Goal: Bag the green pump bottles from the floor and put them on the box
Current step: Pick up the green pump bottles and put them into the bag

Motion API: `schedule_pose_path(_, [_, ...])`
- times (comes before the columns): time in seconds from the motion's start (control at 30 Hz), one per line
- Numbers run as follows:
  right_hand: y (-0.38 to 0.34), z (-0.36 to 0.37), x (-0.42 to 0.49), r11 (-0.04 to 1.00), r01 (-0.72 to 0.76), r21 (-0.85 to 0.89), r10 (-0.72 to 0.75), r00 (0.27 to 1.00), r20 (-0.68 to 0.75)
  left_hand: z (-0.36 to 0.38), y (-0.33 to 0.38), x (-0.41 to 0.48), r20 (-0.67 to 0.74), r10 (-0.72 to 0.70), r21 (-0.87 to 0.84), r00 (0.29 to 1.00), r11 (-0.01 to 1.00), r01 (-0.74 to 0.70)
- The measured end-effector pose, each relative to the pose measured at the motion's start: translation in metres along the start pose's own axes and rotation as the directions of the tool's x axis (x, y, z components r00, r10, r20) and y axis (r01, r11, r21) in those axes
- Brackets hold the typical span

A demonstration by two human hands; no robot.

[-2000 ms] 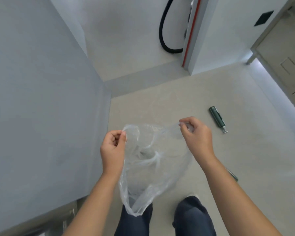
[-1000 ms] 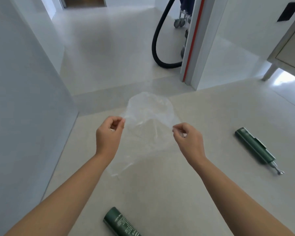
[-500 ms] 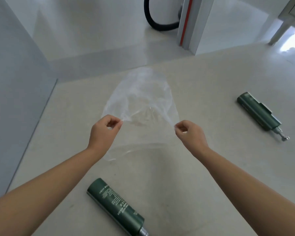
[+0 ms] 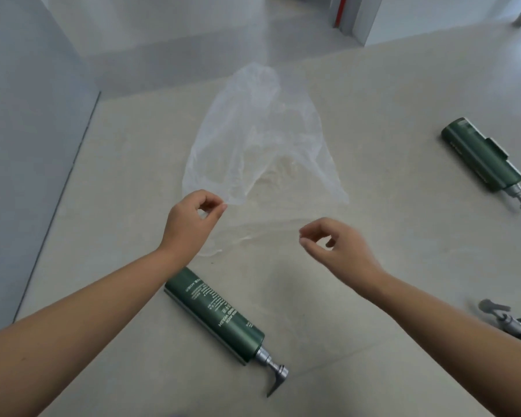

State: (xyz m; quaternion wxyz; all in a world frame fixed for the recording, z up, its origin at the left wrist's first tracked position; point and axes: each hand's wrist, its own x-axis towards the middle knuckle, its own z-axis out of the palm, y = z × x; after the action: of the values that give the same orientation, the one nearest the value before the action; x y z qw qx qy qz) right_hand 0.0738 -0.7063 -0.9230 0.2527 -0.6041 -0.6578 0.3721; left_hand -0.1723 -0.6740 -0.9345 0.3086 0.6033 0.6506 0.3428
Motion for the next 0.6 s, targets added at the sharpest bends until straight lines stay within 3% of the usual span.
schedule_pose_path(0.13, [0.02, 0.03, -0.027, 0.998, -0.047, -0.047, 0.057, 0.97, 0.237, 0.006, -0.004, -0.015, 0.073, 0.068, 0.097, 0.995, 0.992, -0.075])
schedule_pose_path(0.33, [0.044, 0.056, -0.06, 0.989, -0.038, -0.14, 0.104, 0.858, 0.503, 0.008, -0.012, -0.028, 0.171, 0.176, 0.218, 0.969, 0.953, -0.212])
schedule_pose_path(0.6, [0.052, 0.082, -0.086, 0.986, -0.086, -0.14, 0.155, 0.766, 0.624, 0.013, -0.01, -0.036, 0.22, 0.182, 0.212, 0.958, 0.95, -0.229])
